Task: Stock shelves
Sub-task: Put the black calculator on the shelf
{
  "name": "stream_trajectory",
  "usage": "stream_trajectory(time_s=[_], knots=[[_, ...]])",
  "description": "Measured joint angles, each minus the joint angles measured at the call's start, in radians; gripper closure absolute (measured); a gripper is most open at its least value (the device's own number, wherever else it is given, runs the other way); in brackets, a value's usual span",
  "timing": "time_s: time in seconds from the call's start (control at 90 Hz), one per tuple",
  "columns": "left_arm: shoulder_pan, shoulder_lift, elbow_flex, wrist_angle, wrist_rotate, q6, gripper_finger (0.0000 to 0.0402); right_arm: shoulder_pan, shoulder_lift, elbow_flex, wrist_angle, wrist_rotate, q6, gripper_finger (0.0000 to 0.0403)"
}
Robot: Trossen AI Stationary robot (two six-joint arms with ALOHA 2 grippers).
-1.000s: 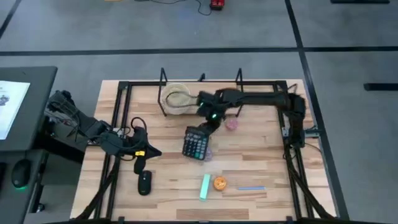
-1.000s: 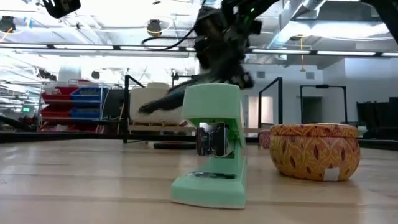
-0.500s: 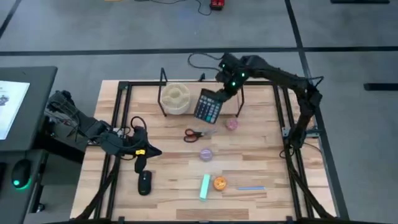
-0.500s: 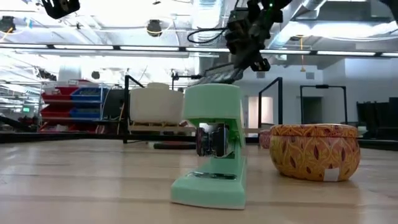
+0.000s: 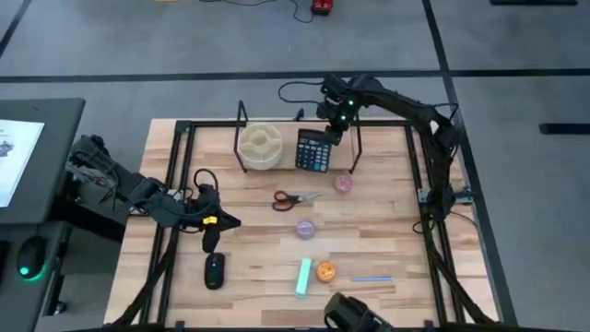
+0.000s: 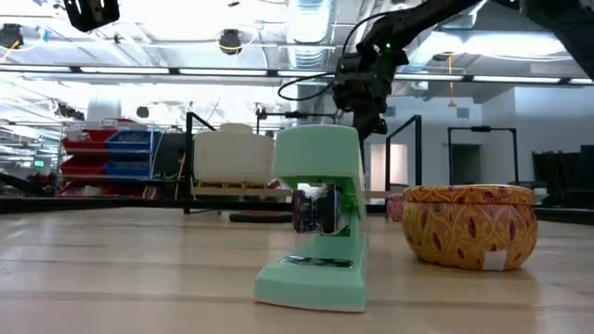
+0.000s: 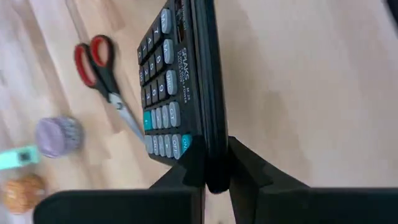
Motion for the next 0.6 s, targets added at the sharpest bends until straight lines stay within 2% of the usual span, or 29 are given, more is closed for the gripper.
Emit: stream_trajectory(time_s=[0.233, 0.6], knots=[[0.003, 0.0, 0.0, 0.0, -0.02, -0.042, 0.0402, -0.055, 0.051, 0.037, -0.009, 0.009, -0.114, 0.0379], [0.039, 0.0, 0.0, 0.001, -0.026, -0.066, 0.0402, -0.073, 0.053, 0.038, -0.042, 0.102, -0.238, 0.0369]])
